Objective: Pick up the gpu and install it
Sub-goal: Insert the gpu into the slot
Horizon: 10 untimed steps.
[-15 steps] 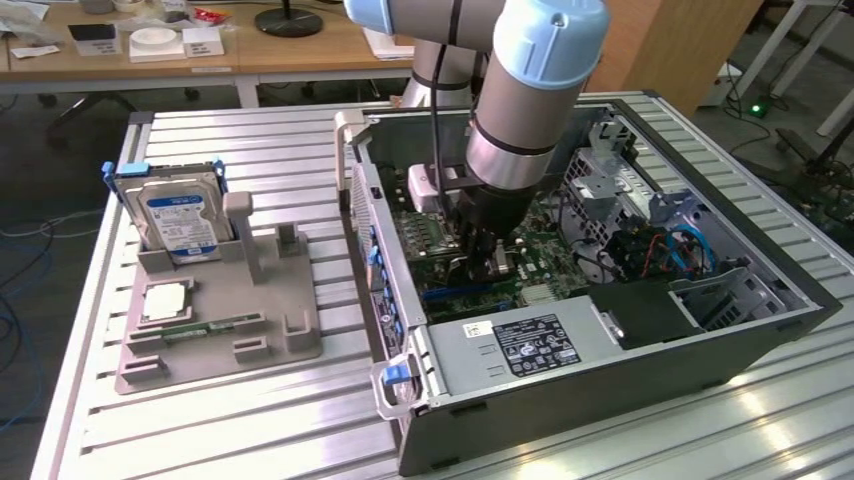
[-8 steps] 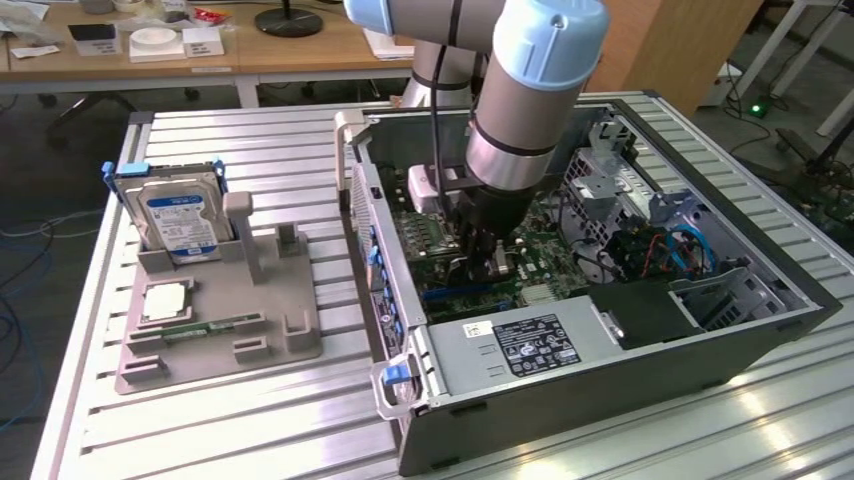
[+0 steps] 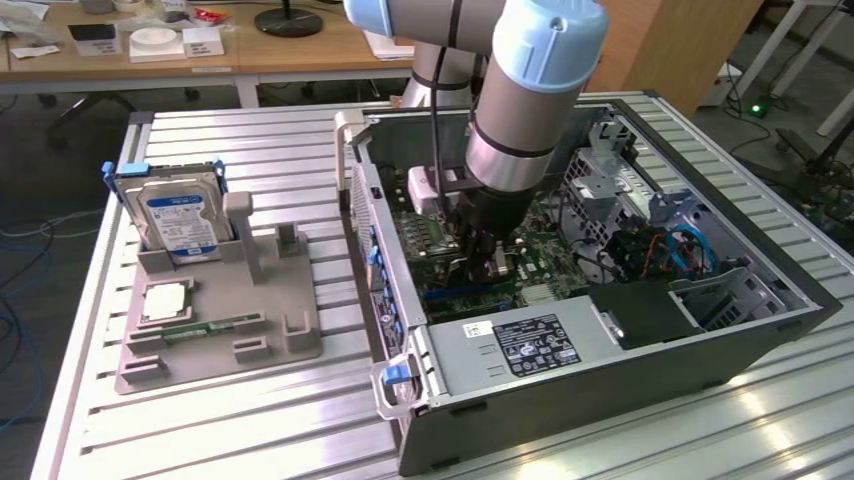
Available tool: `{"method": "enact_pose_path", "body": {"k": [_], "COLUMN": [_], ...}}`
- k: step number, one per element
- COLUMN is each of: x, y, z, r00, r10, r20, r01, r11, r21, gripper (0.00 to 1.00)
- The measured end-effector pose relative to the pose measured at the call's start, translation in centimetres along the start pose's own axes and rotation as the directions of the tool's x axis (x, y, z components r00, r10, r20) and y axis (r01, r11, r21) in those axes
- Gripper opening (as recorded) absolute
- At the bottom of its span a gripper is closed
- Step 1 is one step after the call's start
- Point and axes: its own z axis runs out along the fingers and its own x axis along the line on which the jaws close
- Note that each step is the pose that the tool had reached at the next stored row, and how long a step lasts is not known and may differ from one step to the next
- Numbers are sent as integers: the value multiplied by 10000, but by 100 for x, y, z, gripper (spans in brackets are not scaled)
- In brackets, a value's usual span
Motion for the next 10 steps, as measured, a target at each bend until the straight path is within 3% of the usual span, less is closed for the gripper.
{"method": "enact_pose_path", "body": {"k": [10], "x": [0], "y": [0], "z": [1], "r00": [10000], "r10": [1], "r20": [0], "r01": [-1], "r11": [10000], "r21": [0], "gripper": [27]}}
